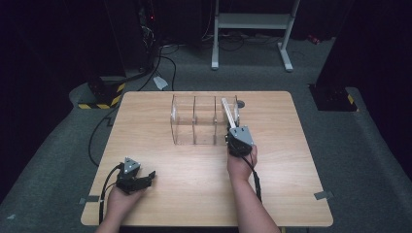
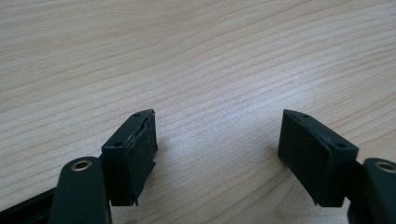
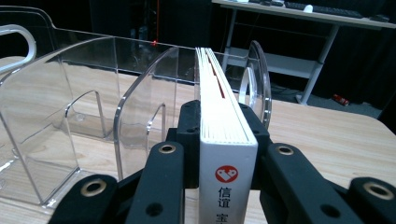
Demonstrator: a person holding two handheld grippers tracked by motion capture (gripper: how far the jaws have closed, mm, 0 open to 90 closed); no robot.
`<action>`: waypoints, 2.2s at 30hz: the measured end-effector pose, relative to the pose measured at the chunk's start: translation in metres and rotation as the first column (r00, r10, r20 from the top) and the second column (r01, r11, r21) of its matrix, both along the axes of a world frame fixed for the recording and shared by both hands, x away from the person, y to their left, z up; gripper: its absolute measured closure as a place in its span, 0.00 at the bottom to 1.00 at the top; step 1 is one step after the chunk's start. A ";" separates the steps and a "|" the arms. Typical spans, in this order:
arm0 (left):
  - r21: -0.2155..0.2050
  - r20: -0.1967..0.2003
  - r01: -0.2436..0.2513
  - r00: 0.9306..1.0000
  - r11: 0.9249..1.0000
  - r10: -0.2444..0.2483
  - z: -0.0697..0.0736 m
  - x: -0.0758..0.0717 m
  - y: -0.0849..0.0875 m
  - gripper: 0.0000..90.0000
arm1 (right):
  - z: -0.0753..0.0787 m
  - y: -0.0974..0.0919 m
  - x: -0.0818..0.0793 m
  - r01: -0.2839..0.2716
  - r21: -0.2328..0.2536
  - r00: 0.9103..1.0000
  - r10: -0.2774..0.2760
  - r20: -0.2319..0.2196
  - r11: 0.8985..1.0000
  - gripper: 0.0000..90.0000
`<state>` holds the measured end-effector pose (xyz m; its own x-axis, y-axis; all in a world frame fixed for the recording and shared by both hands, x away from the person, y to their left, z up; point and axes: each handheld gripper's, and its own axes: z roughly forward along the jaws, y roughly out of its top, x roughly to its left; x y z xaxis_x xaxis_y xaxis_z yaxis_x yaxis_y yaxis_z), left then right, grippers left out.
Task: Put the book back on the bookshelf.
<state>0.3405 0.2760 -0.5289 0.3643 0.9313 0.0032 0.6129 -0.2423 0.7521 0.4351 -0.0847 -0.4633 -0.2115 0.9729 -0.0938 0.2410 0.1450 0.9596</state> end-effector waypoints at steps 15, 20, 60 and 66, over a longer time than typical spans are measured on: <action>0.005 -0.002 0.007 1.000 1.000 -0.007 0.000 -0.001 0.000 0.32 | -0.012 -0.001 -0.012 0.024 0.030 0.999 -0.023 -0.027 0.999 0.82; 0.006 -0.002 0.007 1.000 1.000 -0.007 0.000 -0.001 0.000 0.32 | -0.012 -0.003 -0.013 0.021 0.040 0.999 -0.019 -0.037 0.999 0.81; 0.006 0.000 0.008 1.000 1.000 -0.008 0.000 -0.001 0.000 0.32 | -0.024 0.009 -0.038 0.186 0.069 0.981 -0.180 -0.077 0.980 0.83; 0.006 0.001 0.008 1.000 1.000 -0.008 0.000 -0.001 0.000 0.32 | -0.024 0.011 -0.039 0.202 0.071 0.978 -0.197 -0.075 0.977 0.83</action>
